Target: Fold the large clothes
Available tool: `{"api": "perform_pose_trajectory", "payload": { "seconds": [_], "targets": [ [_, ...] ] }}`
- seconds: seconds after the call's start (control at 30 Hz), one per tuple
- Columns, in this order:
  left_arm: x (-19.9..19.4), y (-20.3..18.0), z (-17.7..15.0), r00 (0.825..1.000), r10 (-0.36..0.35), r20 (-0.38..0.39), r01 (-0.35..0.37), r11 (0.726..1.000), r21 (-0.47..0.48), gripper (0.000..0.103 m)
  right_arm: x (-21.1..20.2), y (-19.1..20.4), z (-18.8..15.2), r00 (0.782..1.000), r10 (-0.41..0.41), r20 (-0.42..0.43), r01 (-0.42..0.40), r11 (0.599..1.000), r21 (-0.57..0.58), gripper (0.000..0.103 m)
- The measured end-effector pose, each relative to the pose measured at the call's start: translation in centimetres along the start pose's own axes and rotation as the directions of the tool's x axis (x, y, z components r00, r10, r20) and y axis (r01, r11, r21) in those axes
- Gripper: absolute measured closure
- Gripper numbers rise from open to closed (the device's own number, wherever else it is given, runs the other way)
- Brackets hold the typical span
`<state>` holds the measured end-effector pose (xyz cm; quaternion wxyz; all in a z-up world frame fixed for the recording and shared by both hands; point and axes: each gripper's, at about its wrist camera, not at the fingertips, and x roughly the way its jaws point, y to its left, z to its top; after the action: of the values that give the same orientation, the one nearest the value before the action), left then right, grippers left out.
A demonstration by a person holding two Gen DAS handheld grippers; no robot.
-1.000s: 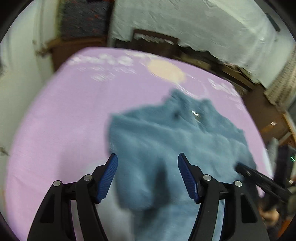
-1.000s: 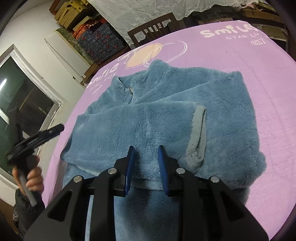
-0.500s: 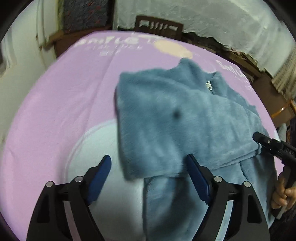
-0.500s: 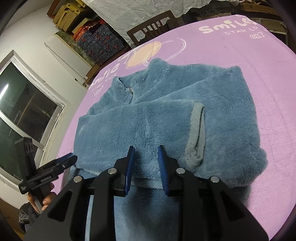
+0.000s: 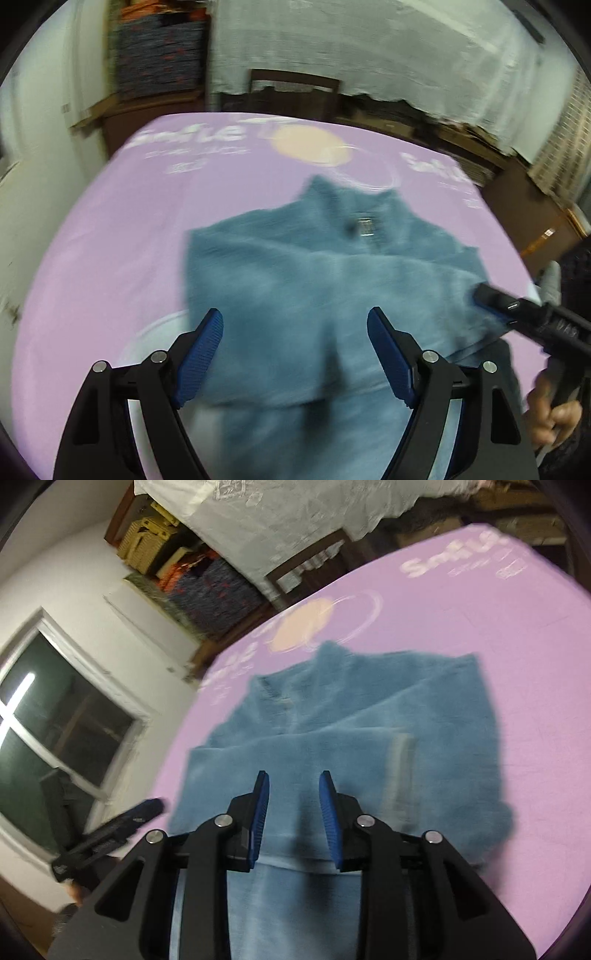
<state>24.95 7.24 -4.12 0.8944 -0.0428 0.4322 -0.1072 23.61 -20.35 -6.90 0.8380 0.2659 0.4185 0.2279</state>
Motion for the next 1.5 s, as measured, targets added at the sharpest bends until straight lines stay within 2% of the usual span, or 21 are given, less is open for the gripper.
{"api": "perform_pose_trajectory", "payload": {
  "seconds": [0.1,0.13,0.2,0.27,0.3,0.43,0.5,0.53,0.63,0.7,0.73,0.77,0.8,0.83,0.87,0.97,1.03,1.13,1.27,1.33,1.5],
  "targets": [
    [3.2,-1.2,0.5,0.999,-0.004,-0.044,0.004,1.0,0.005,0.023,2.4,1.7,0.4,0.996,0.05,-0.073,-0.052,0.998,-0.022,0.075],
    [4.6,-1.2,0.5,0.998,0.017,-0.067,-0.017,1.0,0.009,0.023,3.4,2.1,0.4,0.994,0.057,-0.098,-0.059,0.998,-0.027,0.075],
    [6.1,-0.7,0.2,0.995,0.065,-0.076,-0.064,0.998,0.02,0.021,4.7,2.0,0.4,0.991,0.043,-0.128,-0.046,0.999,-0.022,0.075],
    [5.9,-0.2,-0.1,0.997,0.054,-0.048,-0.053,0.998,0.038,0.02,5.4,1.1,0.1,0.989,0.004,-0.15,-0.006,1.0,-0.016,0.079],
    [5.8,0.2,-0.3,0.997,0.053,-0.048,-0.051,0.998,0.038,0.02,5.2,0.5,0.2,0.989,0.004,-0.151,-0.005,1.0,-0.01,0.083],
    [4.8,1.6,-1.3,0.999,0.003,-0.042,-0.002,0.999,0.037,0.02,3.4,-2.7,0.6,0.992,-0.011,-0.126,0.018,0.998,0.056,0.085],
    [4.3,1.9,-1.8,0.999,0.027,-0.032,-0.025,0.999,0.045,0.02,2.4,-4.5,0.7,0.992,0.0,-0.123,0.013,0.995,0.101,0.099],
    [4.1,2.1,-2.0,0.998,0.052,-0.031,-0.051,0.998,0.045,0.019,2.0,-5.2,0.7,0.993,-0.001,-0.121,0.016,0.993,0.119,0.103],
    [3.4,3.5,-2.5,0.998,0.04,-0.038,-0.041,0.999,-0.013,0.019,0.8,-6.8,0.5,0.994,0.002,-0.107,0.016,0.986,0.167,0.103],
    [2.3,4.7,-2.8,0.996,0.081,-0.034,-0.083,0.995,-0.056,0.019,-0.2,-7.0,0.6,0.995,-0.043,-0.085,0.056,0.986,0.156,0.103],
    [1.8,5.3,-3.1,0.996,0.081,-0.031,-0.084,0.994,-0.075,0.019,-0.7,-6.9,0.7,0.995,-0.072,-0.068,0.081,0.986,0.145,0.101],
    [1.0,6.2,-3.5,0.997,0.071,-0.031,-0.073,0.992,-0.102,0.019,-2.0,-7.0,0.7,0.988,-0.153,-0.031,0.156,0.979,0.134,0.091],
    [0.2,6.9,-4.0,0.998,0.059,-0.029,-0.062,0.99,-0.124,0.019,-3.4,-6.9,0.6,0.976,-0.216,0.024,0.211,0.969,0.128,0.088],
    [-0.4,7.4,-4.3,0.998,0.051,-0.025,-0.054,0.99,-0.133,0.019,-4.5,-7.0,0.4,0.968,-0.244,0.061,0.234,0.964,0.127,0.084],
    [-1.3,7.9,-4.8,0.999,0.048,-0.02,-0.05,0.989,-0.138,0.019,-6.2,-6.9,0.2,0.959,-0.261,0.106,0.247,0.96,0.133,0.077],
    [-3.1,7.9,-5.8,0.999,0.037,-0.005,-0.037,0.991,-0.126,0.019,-9.3,-6.5,-1.1,0.963,-0.219,0.16,0.2,0.972,0.125,0.069],
    [-3.6,7.3,-6.4,1.0,0.002,-0.013,-0.003,0.992,-0.123,0.019,-9.9,-6.3,-2.3,0.971,-0.19,0.145,0.175,0.979,0.108,0.065],
    [-3.6,6.2,-7.9,0.997,-0.06,-0.048,0.055,0.992,-0.114,0.019,-9.3,-6.4,-4.3,0.986,-0.151,0.072,0.143,0.984,0.106,0.064],
    [-3.3,5.2,-10.4,0.985,-0.129,-0.115,0.115,0.986,-0.12,0.019,-9.1,-6.4,-6.8,0.987,-0.161,0.008,0.159,0.983,0.096,0.059],
    [-3.7,4.7,-11.1,0.987,-0.12,-0.111,0.109,0.989,-0.101,0.019,-9.5,-6.4,-7.8,0.988,-0.155,-0.007,0.155,0.983,0.097,0.056],
    [-5.0,3.9,-13.2,0.98,-0.166,-0.112,0.155,0.983,-0.098,0.02,-10.7,-6.9,-10.2,0.993,-0.106,-0.047,0.111,0.986,0.121,0.056]
  ]
}}
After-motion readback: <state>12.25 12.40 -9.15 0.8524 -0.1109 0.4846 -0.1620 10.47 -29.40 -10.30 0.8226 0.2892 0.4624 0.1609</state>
